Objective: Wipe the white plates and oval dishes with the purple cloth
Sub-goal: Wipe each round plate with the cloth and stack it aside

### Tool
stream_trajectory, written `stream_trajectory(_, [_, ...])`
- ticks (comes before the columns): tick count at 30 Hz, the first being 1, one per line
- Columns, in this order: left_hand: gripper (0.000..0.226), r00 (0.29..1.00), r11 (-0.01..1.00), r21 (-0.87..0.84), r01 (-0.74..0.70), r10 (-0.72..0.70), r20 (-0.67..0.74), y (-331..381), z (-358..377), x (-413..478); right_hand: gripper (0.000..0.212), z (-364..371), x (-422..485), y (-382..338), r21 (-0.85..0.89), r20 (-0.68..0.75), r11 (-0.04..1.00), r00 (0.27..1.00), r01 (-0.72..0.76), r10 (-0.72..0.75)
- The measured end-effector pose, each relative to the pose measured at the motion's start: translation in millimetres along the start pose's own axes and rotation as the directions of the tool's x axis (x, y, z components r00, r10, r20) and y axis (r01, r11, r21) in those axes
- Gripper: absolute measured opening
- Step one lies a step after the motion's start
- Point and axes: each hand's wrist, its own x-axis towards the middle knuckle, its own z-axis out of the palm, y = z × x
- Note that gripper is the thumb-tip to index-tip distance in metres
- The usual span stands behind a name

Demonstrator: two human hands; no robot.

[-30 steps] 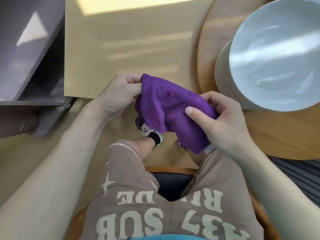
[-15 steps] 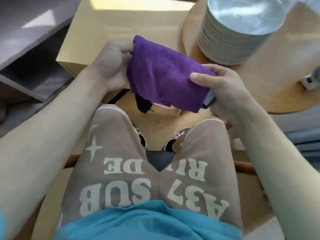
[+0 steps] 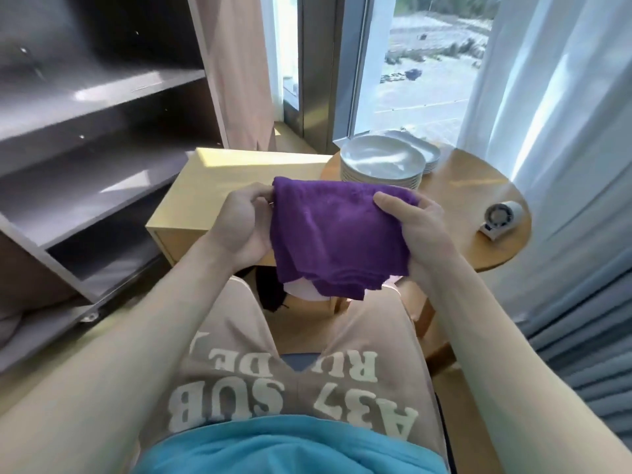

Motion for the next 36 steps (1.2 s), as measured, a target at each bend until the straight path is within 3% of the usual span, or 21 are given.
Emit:
stream_trajectory(3, [0.041, 0.998, 0.998, -0.048, 0.04, -0.038, 0.054, 0, 1, 2, 0.029, 1, 4, 1, 0.035, -0.022, 0.999, 0.999, -0.028, 0.029])
stream_trajectory(5, [0.035, 0.994, 0.997, 0.072, 0.038, -0.045, 0.099, -2, -1, 8, 0.032, 3, 9, 3, 0.1, -0.016, 0.992, 0.997, -0.07, 0.072])
stream_trajectory(8, [0.047, 0.997, 0.994, 0.105, 0.029, -0.036, 0.07, -7, -7, 25, 0.041, 5, 18, 8, 0.298, 0.145, 0.932, 0.974, -0.208, 0.171])
stream_trajectory(12, [0.043, 0.991, 0.997, 0.02, 0.079, -0.081, 0.104, -7, -26, 65, 0.054, 5, 41, 19, 0.454, 0.278, 0.843, 0.945, -0.289, 0.174])
stream_trajectory(17, [0.032, 0.967, 0.991, 0.006, 0.136, -0.134, 0.217, 10, -50, 150, 0.057, 9, 92, 30, 0.426, 0.241, 0.875, 0.961, -0.231, 0.136])
stream_trajectory(22, [0.04, 0.95, 0.974, -0.066, 0.216, -0.194, 0.244, 10, -62, 203, 0.051, 25, 132, 43, 0.394, 0.202, 0.888, 0.965, -0.239, 0.17])
stream_trajectory(28, [0.048, 0.948, 0.97, -0.08, 0.231, -0.206, 0.241, 17, -66, 191, 0.037, 42, 132, 67, 0.355, 0.302, 0.86, 0.915, -0.368, 0.267])
stream_trajectory(36, [0.039, 0.974, 0.984, -0.045, 0.17, -0.161, 0.16, 12, -59, 148, 0.045, 30, 99, 66, 0.269, 0.118, 0.937, 0.973, -0.224, 0.199])
